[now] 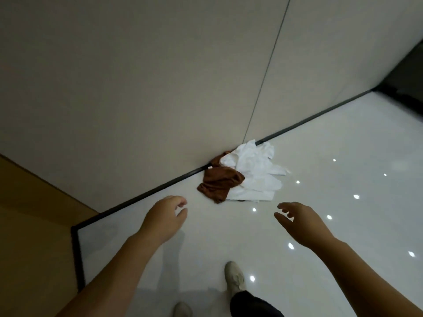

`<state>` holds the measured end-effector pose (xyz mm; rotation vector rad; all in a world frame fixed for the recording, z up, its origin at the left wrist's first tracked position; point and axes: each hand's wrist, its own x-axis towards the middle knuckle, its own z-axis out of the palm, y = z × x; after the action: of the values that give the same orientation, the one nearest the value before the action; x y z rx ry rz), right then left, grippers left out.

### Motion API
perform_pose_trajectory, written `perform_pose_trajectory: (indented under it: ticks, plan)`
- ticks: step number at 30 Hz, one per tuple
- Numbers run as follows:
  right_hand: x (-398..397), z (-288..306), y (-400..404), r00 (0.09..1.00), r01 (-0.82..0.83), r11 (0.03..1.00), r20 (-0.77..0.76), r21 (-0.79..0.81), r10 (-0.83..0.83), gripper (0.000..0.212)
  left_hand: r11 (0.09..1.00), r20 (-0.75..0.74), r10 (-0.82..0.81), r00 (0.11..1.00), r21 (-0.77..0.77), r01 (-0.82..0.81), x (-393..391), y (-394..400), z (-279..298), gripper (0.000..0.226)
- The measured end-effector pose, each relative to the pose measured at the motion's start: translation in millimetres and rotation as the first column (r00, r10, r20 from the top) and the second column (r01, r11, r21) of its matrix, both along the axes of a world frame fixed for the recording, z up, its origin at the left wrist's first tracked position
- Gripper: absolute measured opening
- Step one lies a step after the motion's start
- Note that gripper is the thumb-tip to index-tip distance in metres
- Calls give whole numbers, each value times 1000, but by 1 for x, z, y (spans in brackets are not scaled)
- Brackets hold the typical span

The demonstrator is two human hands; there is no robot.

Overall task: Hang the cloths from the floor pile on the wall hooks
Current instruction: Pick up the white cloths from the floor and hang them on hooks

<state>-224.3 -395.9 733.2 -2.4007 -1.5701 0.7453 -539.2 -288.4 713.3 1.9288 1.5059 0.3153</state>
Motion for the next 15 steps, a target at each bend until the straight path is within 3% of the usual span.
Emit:
perform_pose_trajectory:
  ticks: [7,15]
  plan:
    - [24,-16,-75,967,255,966,-4,-36,-255,34,960,-13,-279,960,-39,278,72,-5,-11,28]
    - [94,-29,-85,947,318,946,-27,-61,-320,36,946,-31,-320,947,-70,317,143,3,-20,26]
